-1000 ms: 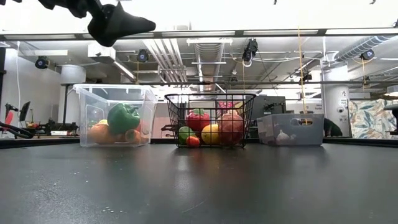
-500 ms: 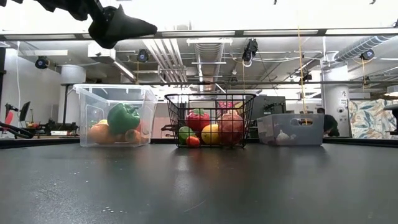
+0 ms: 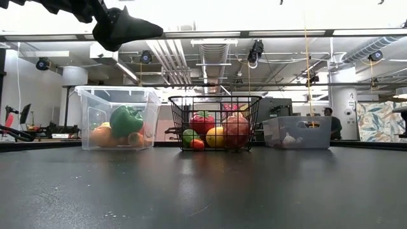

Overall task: Sort produce into baskets
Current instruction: Put the large white garlic into the transparent basket

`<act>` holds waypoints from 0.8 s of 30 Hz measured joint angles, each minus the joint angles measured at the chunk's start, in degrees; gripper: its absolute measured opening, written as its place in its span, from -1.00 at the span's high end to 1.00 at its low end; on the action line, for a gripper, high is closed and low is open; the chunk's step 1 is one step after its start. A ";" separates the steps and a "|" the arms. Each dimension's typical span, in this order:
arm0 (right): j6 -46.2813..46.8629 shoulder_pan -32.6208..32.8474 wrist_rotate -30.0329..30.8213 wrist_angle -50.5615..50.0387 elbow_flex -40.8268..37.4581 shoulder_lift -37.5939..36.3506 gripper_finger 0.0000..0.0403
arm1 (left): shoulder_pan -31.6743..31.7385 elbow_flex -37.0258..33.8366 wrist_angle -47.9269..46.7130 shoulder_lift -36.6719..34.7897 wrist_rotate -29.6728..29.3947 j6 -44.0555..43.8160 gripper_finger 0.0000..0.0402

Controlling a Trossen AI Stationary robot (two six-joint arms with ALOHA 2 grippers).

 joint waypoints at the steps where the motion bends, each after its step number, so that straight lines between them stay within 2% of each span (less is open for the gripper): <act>1: 0.02 0.00 0.00 0.02 0.00 -0.02 -0.13 | 0.00 0.00 0.00 0.00 0.00 0.00 -0.66; 7: -0.04 0.00 -0.02 -2.17 1.66 -0.38 0.10 | 0.09 0.00 0.05 0.00 -0.02 0.02 -0.66; 12: 0.00 -0.11 0.10 -10.31 5.53 -1.25 0.23 | 0.09 0.00 0.20 0.00 -0.02 0.02 -0.66; 14: 0.00 -0.11 1.85 -12.73 7.11 -1.68 0.25 | 0.09 0.00 0.46 0.00 -0.02 0.02 -0.66; 16: -0.17 -0.11 5.63 -13.34 8.26 -2.42 0.26 | 0.09 0.00 0.81 0.00 0.00 0.02 -0.66; 20: -2.91 -0.57 17.10 -11.21 9.26 -4.94 0.27 | 0.09 0.00 2.91 0.00 0.78 0.96 -0.66; 24: -10.97 -2.33 29.81 -4.14 8.96 -7.96 0.27 | 0.00 0.00 8.16 -0.01 7.87 5.64 -0.66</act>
